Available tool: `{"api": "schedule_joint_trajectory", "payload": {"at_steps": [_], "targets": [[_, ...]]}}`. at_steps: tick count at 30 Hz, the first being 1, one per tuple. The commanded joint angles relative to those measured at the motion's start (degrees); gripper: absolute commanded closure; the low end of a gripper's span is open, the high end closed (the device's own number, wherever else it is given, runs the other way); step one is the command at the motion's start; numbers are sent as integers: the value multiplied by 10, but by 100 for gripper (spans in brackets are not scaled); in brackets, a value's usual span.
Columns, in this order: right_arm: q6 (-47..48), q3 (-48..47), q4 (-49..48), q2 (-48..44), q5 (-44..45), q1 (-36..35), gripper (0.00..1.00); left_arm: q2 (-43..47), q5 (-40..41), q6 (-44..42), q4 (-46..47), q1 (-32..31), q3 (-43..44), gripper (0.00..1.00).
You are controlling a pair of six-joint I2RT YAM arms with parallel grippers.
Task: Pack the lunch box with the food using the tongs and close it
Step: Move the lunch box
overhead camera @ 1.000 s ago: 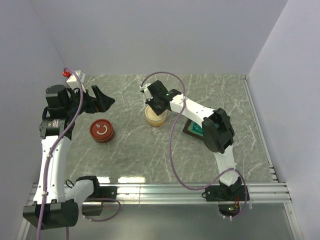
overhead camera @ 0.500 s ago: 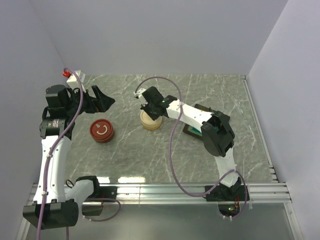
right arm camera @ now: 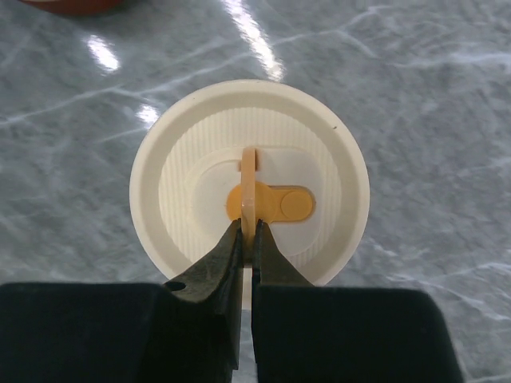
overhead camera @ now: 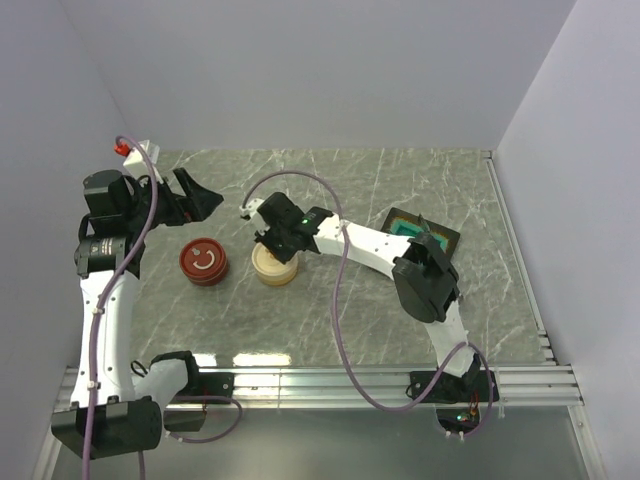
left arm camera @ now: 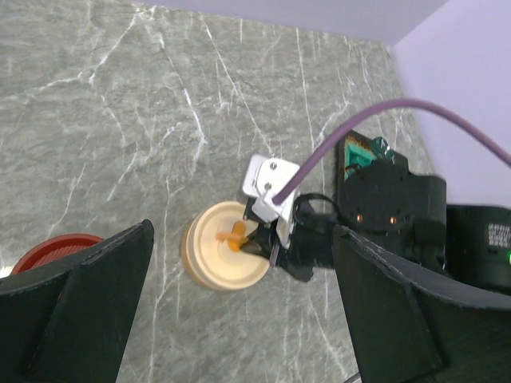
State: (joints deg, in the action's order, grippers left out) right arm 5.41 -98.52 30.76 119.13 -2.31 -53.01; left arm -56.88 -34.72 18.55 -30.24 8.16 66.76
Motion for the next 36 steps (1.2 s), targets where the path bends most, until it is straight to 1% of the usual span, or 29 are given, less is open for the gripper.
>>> {"api": "schedule_joint_trajectory", "payload": {"at_steps": [1, 9, 18, 21, 22, 28, 30, 31, 33, 34, 36], "targets": [[-32, -33, 16, 29, -41, -20, 100, -6, -27, 29, 14, 29, 12, 1], [-43, -87, 28, 70, -47, -38, 100, -16, -39, 45, 19, 50, 14, 1], [-41, -98, 35, 73, -54, -39, 100, -22, -46, 46, 25, 51, 10, 0], [-37, -104, 40, 67, -55, -39, 93, -24, -48, 48, 26, 51, 9, 1], [-36, -105, 41, 66, -55, -39, 89, -24, -50, 49, 26, 52, 9, 1], [-33, -112, 45, 58, -58, -39, 81, -24, -52, 50, 26, 51, 10, 1], [-33, -109, 47, 54, -61, -39, 80, -24, -54, 50, 26, 52, 10, 1], [-32, -109, 47, 52, -61, -39, 77, -24, -54, 50, 26, 52, 9, 1], [-32, -106, 46, 45, -63, -39, 76, -24, -56, 52, 29, 52, 6, 1], [-32, -106, 46, 44, -63, -39, 73, -24, -55, 52, 29, 52, 6, 1], [-32, -107, 47, 41, -66, -39, 69, -26, -55, 52, 29, 52, 6, 1]]}}
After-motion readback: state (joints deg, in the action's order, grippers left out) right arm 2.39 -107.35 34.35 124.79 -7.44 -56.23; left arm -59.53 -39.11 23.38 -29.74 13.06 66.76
